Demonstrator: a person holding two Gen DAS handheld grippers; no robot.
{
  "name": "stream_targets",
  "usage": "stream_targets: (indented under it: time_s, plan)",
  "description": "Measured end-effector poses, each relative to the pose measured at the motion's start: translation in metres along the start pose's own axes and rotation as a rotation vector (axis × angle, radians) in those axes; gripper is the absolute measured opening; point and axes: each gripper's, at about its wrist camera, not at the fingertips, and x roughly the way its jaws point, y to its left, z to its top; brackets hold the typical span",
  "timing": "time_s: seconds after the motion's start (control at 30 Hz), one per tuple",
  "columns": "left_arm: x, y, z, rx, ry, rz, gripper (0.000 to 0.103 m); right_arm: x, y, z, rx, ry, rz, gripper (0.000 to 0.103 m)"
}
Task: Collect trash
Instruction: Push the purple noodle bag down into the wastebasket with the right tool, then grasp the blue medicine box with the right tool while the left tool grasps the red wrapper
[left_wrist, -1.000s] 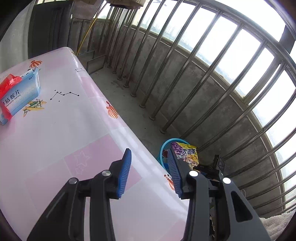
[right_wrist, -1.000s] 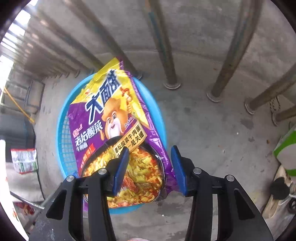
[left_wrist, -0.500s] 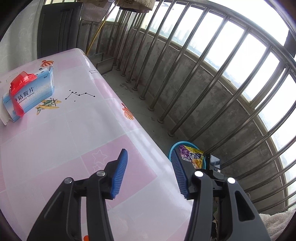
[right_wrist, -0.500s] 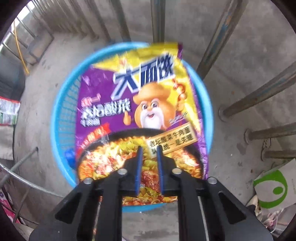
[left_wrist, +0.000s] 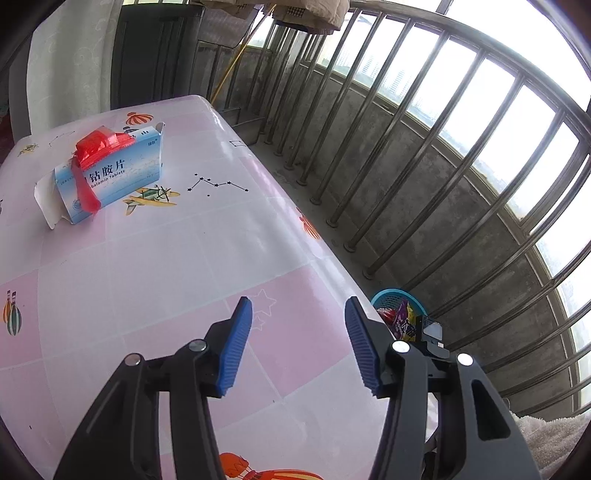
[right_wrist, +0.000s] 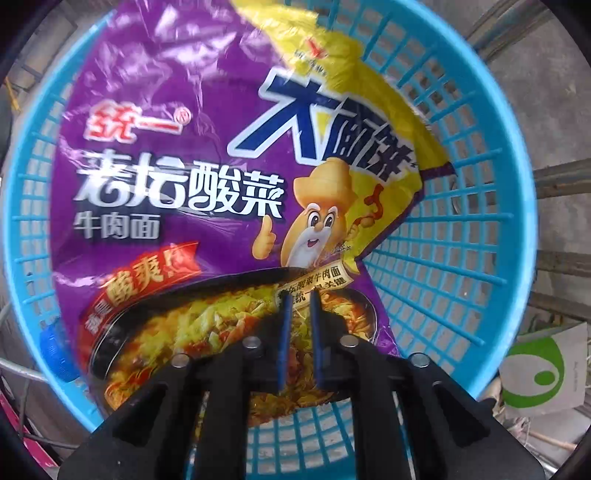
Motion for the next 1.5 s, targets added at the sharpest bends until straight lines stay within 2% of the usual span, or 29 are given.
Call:
stream_targets:
  time_s: [0.03, 0.07, 0.23, 0.37, 0.4, 0.57, 0.67, 0.8, 0.87, 1.03, 1.1, 1.17, 1.27, 1.37, 1.43, 1.5]
  plan:
    - [-0.001, 0.002, -0.001, -0.003, -0.003, 0.002, 0.051, -0.014, 0.000, -0.004, -0.008, -0.049, 0.008, 0.045]
    - [-0.003, 0.005, -0.002, -0.008, -0.006, 0.005, 0.051, -0.028, -0.001, -0.009, -0.013, -0.095, 0.003, 0.056]
    - [-0.011, 0.017, -0.006, -0.038, -0.021, 0.014, 0.052, -0.093, -0.019, -0.035, 0.027, -0.286, 0.086, 0.057]
    - [-0.022, 0.035, -0.012, -0.068, -0.038, 0.053, 0.054, -0.159, -0.022, -0.049, 0.059, -0.464, 0.202, 0.057]
    - [-0.026, 0.041, -0.012, -0.079, -0.047, 0.062, 0.054, -0.177, -0.017, -0.044, 0.046, -0.497, 0.237, 0.057]
    - [-0.055, 0.079, -0.008, -0.142, -0.140, 0.127, 0.055, -0.269, 0.043, -0.037, -0.079, -0.619, 0.446, 0.058]
    - [-0.074, 0.105, -0.001, -0.188, -0.214, 0.161, 0.055, -0.314, 0.098, -0.035, -0.192, -0.635, 0.587, 0.060]
    - [-0.096, 0.143, 0.014, -0.251, -0.313, 0.190, 0.055, -0.334, 0.186, -0.037, -0.358, -0.552, 0.796, 0.062]
    - [-0.104, 0.162, 0.024, -0.283, -0.354, 0.189, 0.055, -0.342, 0.228, -0.036, -0.399, -0.469, 0.889, 0.063]
    - [-0.099, 0.218, 0.064, -0.369, -0.405, 0.174, 0.055, -0.343, 0.329, -0.047, -0.442, -0.239, 1.026, 0.063]
    - [-0.085, 0.242, 0.085, -0.409, -0.376, 0.161, 0.054, -0.350, 0.364, -0.057, -0.461, -0.173, 1.035, 0.063]
    - [-0.062, 0.266, 0.103, -0.440, -0.317, 0.141, 0.047, -0.351, 0.393, -0.072, -0.465, -0.095, 1.060, 0.063]
    - [-0.017, 0.297, 0.119, -0.528, -0.181, 0.074, 0.036, -0.345, 0.426, -0.086, -0.426, 0.016, 1.088, 0.063]
    - [0.022, 0.313, 0.116, -0.624, -0.066, -0.014, 0.030, -0.331, 0.445, -0.093, -0.364, 0.071, 1.100, 0.063]
    - [0.036, 0.312, 0.112, -0.639, -0.025, -0.036, 0.022, -0.328, 0.453, -0.102, -0.318, 0.099, 1.107, 0.063]
    - [0.043, 0.302, 0.106, -0.640, 0.010, -0.085, 0.020, -0.320, 0.452, -0.103, -0.282, 0.148, 1.119, 0.063]
